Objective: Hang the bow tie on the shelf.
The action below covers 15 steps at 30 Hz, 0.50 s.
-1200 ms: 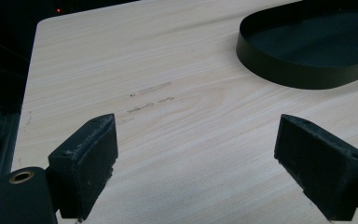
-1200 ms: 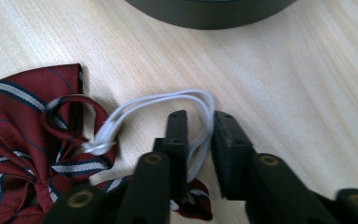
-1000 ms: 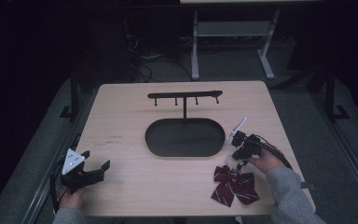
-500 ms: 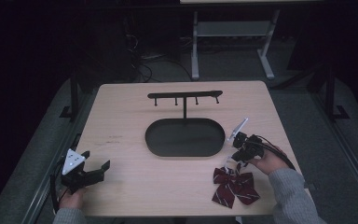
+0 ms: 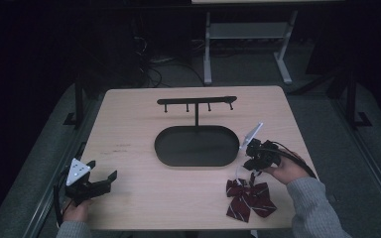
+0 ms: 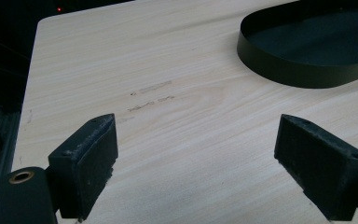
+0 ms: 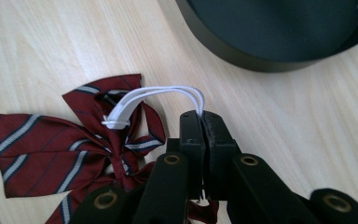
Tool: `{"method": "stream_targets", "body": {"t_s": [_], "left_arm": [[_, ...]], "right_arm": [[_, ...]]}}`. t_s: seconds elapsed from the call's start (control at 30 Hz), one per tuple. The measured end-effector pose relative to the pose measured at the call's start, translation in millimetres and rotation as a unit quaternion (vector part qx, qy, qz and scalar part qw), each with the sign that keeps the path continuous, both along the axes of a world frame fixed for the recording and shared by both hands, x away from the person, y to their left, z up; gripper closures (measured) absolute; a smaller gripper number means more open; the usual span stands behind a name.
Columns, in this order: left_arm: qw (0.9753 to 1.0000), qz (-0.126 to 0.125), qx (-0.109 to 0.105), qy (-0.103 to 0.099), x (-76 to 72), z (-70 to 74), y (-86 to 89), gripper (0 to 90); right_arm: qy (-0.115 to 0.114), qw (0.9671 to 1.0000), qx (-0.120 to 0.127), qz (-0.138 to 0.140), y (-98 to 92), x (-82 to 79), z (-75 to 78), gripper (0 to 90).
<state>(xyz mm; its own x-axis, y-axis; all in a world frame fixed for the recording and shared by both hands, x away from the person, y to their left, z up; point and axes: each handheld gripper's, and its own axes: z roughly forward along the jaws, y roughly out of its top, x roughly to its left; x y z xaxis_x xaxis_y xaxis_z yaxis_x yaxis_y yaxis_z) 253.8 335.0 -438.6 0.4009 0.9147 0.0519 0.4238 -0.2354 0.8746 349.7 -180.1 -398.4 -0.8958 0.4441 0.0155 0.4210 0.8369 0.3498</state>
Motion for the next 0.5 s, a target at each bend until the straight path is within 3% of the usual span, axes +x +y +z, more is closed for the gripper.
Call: {"method": "stream_targets", "body": {"t_s": [0.5], "left_arm": [[1.0, 0.002, -0.001, 0.001, -0.1, -0.3, 0.0, 12.8]], "right_arm": [[-0.013, 0.9995, 0.012, 0.025, 7.4, -7.6, 19.4, 87.3]]}}
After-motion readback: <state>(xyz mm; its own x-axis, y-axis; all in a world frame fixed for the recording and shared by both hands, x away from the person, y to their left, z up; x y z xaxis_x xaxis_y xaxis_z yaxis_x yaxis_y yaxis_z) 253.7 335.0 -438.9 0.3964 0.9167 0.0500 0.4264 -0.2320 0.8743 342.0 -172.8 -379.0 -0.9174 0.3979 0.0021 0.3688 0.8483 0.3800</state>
